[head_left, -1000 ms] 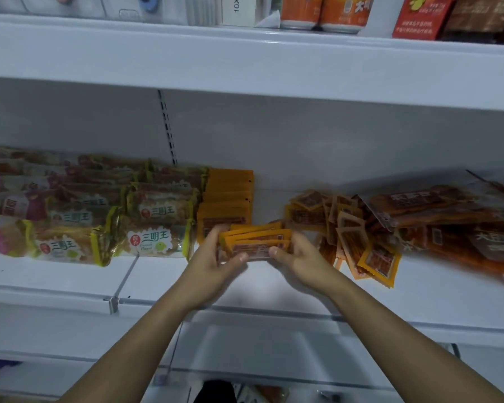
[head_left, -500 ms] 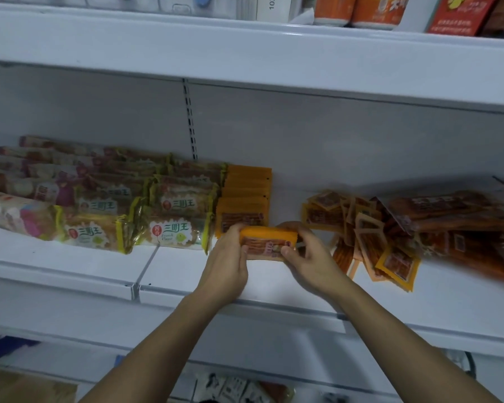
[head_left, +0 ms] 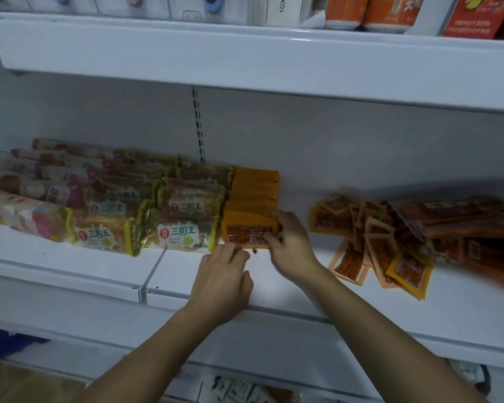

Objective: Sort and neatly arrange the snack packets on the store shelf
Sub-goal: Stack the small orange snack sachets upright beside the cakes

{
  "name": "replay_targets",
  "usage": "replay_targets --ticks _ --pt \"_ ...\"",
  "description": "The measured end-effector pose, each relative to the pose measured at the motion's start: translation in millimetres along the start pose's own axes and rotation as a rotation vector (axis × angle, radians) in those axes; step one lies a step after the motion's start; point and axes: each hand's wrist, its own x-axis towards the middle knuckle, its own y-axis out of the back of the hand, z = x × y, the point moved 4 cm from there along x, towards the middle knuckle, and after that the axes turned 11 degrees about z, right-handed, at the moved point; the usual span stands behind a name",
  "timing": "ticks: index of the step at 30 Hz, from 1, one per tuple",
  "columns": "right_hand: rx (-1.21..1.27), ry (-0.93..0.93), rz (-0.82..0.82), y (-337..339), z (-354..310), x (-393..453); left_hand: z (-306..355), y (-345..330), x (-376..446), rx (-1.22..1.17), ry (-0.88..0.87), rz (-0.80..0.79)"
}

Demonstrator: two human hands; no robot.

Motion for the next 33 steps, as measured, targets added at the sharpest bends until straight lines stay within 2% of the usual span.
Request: replay_targets --ticks 3,9,15,33 --pt "0.028 -0.026 0.014 -3 -1 -2 1 0 -4 0.005 -0.005 -0.009" --pt "0.074 -0.124 0.153 5 5 -16 2 2 -5 -0.02 0.03 -0.014" --pt "0.055 -0.104 0.151 3 5 -18 1 1 -6 -0.049 0.064 -0.016" --pt "0.074 -0.111 0.115 43 24 -47 3 2 -9 -0.078 0.06 0.135"
